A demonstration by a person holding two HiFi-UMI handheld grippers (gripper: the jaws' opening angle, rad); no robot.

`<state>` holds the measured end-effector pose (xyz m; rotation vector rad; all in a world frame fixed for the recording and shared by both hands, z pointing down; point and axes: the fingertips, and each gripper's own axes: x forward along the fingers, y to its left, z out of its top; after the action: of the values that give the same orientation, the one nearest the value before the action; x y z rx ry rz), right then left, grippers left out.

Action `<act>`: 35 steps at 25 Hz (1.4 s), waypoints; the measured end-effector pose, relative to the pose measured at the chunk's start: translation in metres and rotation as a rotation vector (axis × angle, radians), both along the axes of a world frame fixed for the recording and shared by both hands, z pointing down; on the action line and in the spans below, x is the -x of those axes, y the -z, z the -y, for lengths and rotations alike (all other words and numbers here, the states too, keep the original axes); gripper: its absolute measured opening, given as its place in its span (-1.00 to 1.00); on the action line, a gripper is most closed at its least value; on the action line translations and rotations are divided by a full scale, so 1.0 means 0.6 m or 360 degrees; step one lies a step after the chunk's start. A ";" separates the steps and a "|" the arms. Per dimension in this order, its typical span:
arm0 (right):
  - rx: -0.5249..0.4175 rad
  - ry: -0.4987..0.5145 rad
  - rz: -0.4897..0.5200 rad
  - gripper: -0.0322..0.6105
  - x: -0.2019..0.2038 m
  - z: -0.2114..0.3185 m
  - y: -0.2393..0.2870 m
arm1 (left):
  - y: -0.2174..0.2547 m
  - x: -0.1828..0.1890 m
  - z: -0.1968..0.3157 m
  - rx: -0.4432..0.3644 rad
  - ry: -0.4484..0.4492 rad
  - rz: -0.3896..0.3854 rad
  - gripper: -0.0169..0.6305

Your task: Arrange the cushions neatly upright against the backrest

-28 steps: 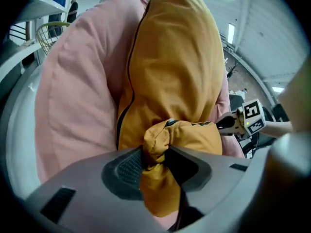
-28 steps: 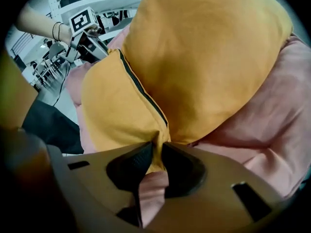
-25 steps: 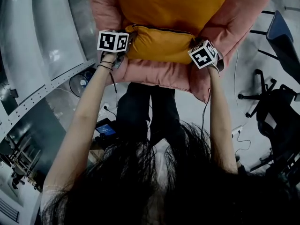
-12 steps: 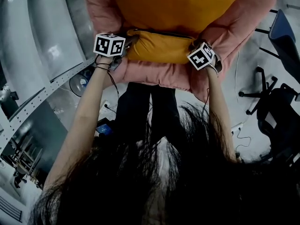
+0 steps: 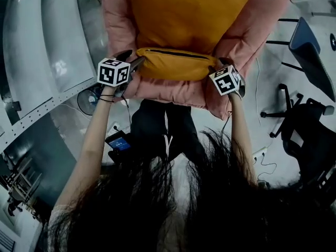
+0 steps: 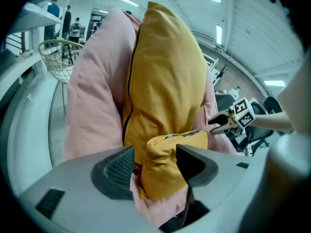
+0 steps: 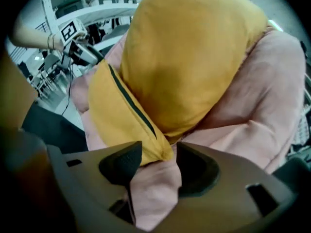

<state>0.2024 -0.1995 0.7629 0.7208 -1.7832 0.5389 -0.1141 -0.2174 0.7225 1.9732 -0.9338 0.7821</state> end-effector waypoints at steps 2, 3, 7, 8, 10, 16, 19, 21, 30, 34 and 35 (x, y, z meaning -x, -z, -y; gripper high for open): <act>-0.0083 -0.0153 0.0118 -0.24 -0.002 0.003 0.051 | 0.039 -0.007 -0.005 -0.0058 0.0095 -0.0082 -0.14; -0.0122 -0.0225 0.0188 -0.24 -0.001 0.004 0.075 | 0.060 -0.014 -0.009 -0.0086 0.0123 -0.0122 -0.15; -0.0246 -0.0463 0.0469 -0.24 0.005 -0.003 0.168 | 0.133 -0.054 -0.030 -0.0196 0.0139 -0.0192 -0.15; -0.0263 -0.0503 0.0530 -0.24 0.008 -0.008 0.188 | 0.151 -0.065 -0.034 -0.0229 0.0139 -0.0195 -0.15; -0.0293 -0.0552 0.0629 -0.24 0.011 -0.026 0.224 | 0.188 -0.089 -0.045 -0.0294 0.0132 -0.0208 -0.15; -0.0434 -0.0621 0.0921 -0.25 0.039 -0.056 0.326 | 0.291 -0.159 -0.064 -0.0503 0.0132 -0.0274 -0.15; -0.0487 -0.0616 0.1027 -0.31 0.054 -0.071 0.365 | 0.329 -0.187 -0.081 -0.0560 0.0141 -0.0318 -0.15; -0.0502 -0.0608 0.1093 -0.32 0.064 -0.082 0.388 | 0.355 -0.204 -0.096 -0.0593 0.0143 -0.0347 -0.15; -0.0522 -0.0574 0.1260 -0.43 0.097 -0.122 0.443 | 0.415 -0.233 -0.151 -0.0677 0.0157 -0.0353 -0.25; -0.0511 -0.0560 0.1269 -0.47 0.106 -0.133 0.444 | 0.422 -0.227 -0.164 -0.0683 0.0167 -0.0339 -0.32; -0.0511 -0.0559 0.1270 -0.48 0.109 -0.133 0.445 | 0.422 -0.223 -0.167 -0.0680 0.0170 -0.0338 -0.36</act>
<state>0.1367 -0.1197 0.4962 1.1608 -2.5371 0.8673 0.0199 -0.1174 0.4694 2.2932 -1.1345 0.3189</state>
